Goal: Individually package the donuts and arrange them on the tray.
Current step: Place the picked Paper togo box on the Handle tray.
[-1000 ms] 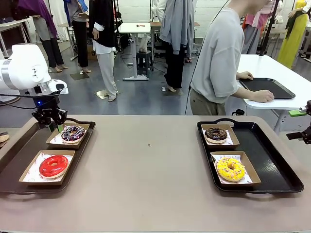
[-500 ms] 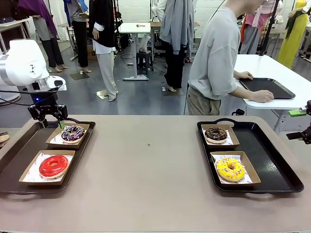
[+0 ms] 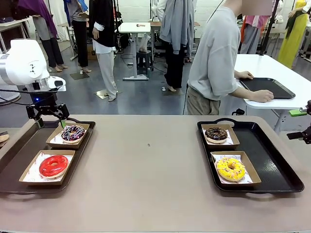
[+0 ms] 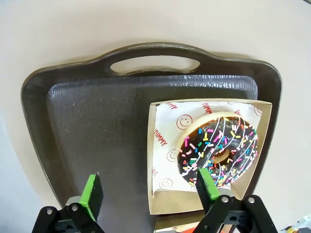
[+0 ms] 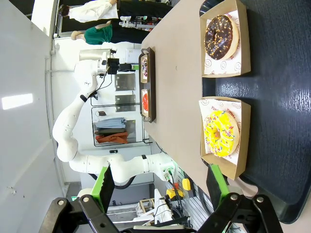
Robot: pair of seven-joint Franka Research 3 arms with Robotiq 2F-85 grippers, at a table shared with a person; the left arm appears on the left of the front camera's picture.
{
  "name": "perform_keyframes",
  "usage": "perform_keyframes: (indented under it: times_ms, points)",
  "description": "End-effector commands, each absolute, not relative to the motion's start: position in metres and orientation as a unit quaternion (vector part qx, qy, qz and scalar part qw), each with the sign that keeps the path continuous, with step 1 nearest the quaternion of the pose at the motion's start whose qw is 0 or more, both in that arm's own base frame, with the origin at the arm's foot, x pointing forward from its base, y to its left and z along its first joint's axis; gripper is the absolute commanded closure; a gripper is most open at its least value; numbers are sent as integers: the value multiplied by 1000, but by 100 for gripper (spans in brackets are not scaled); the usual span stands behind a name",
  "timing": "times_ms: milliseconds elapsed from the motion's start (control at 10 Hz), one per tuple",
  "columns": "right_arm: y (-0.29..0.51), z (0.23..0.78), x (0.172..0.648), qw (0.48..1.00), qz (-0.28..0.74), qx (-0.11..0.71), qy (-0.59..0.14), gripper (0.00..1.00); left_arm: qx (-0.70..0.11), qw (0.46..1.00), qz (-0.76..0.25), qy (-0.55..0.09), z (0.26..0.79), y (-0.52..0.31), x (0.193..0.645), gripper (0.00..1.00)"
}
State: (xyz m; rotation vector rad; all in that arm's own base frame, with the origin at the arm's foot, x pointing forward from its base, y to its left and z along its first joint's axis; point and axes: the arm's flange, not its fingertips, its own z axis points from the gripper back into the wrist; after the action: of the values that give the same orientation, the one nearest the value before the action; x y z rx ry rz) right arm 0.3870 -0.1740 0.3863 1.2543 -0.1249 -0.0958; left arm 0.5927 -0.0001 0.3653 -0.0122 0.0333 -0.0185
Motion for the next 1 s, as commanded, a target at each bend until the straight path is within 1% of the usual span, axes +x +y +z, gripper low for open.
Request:
perform_keyframes:
  times_ms: [0,900]
  points:
    - [-174,388,385,809,-39,584,-53,0,-14,1000,-18,10,367,1,594,0]
    - [-174,388,385,809,-39,584,-53,0,-14,1000,-18,10,367,1,594,0]
